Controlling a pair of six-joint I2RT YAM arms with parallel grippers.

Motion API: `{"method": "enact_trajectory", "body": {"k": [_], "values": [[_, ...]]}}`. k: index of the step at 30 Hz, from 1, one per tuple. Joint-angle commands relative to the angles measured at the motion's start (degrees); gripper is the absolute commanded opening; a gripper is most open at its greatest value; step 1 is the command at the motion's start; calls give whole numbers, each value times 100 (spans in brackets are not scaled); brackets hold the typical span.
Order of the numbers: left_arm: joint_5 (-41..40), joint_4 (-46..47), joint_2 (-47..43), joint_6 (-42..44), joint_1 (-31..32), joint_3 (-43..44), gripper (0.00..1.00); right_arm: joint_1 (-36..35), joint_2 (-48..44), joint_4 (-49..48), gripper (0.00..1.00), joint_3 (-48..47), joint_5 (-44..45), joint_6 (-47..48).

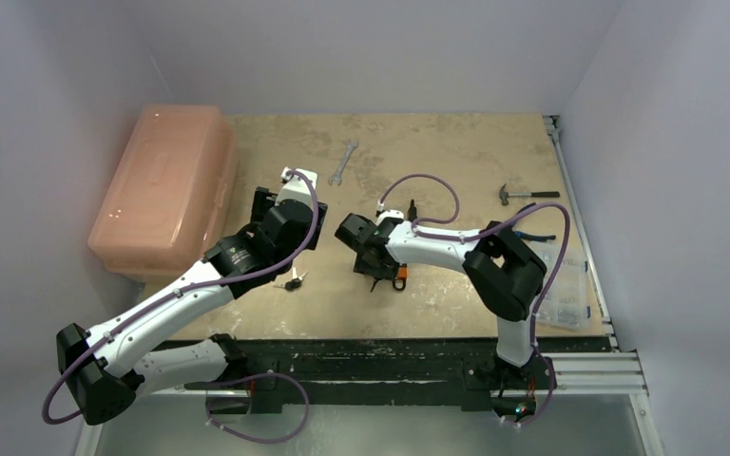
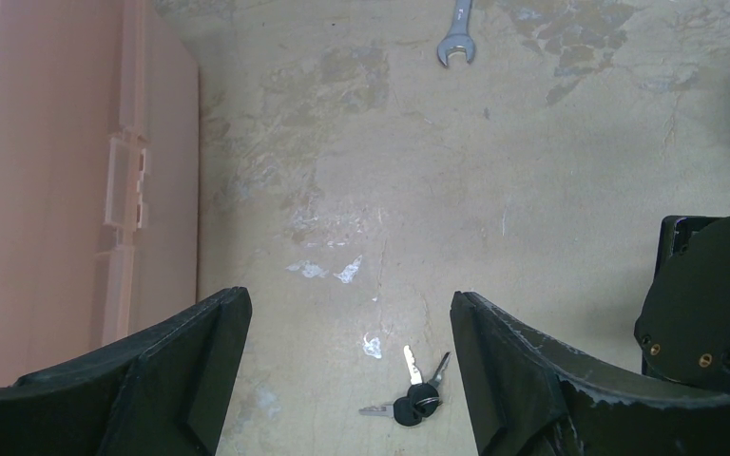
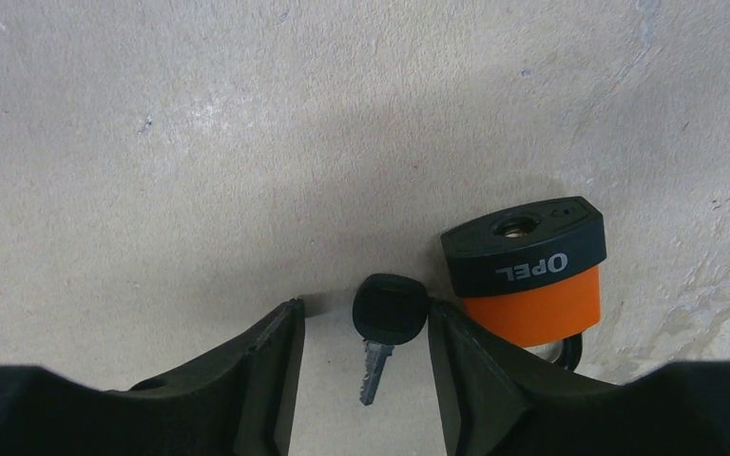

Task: Unlock with the key

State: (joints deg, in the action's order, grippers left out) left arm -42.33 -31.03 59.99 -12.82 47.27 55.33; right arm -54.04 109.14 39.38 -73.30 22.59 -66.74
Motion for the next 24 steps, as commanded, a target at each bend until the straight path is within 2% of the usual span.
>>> {"method": "enact_trajectory", "body": {"k": [1,8,14,17,24], "values": [[4,82,-66,16,-40,39,82,69,85,-70,56,37,105,16],[11,88,-75,14,-43,41,82,69,159,-62,49,53,110,47],[21,92,-75,24,-47,47,82,69,156,-85,25,103,84,96],[33,96,-75,24,-35,41,82,69,107,-96,19,134,75,115],[39,102,-81,25,-38,40,82,69,-138,-85,12,142,24,142]]}}
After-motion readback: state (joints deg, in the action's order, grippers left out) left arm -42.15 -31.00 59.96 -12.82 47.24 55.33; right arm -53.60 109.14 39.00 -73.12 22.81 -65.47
